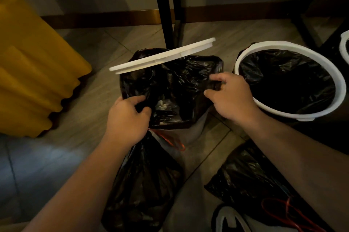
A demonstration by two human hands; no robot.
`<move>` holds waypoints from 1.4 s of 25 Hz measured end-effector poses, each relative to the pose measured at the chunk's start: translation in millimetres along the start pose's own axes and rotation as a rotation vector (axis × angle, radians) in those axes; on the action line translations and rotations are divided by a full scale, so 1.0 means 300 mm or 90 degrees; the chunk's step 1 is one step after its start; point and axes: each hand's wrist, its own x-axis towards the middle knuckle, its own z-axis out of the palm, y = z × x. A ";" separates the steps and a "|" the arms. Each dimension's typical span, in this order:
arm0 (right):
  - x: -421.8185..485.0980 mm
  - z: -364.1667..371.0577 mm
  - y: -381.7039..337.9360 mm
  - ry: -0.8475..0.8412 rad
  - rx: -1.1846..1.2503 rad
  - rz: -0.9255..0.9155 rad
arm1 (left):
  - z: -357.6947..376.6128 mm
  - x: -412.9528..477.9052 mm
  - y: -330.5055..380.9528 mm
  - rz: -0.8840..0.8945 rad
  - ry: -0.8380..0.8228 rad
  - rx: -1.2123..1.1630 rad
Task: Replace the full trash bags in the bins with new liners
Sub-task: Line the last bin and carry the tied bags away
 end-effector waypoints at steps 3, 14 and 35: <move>-0.022 0.006 0.058 0.060 -0.062 -0.068 | 0.029 -0.007 -0.054 -0.028 0.044 0.011; -0.096 0.044 0.165 -0.039 0.040 0.054 | 0.051 -0.105 -0.203 -0.055 -0.010 -0.175; 0.218 0.042 -0.082 -0.132 -0.321 -0.253 | -0.025 0.200 -0.051 0.186 0.146 0.083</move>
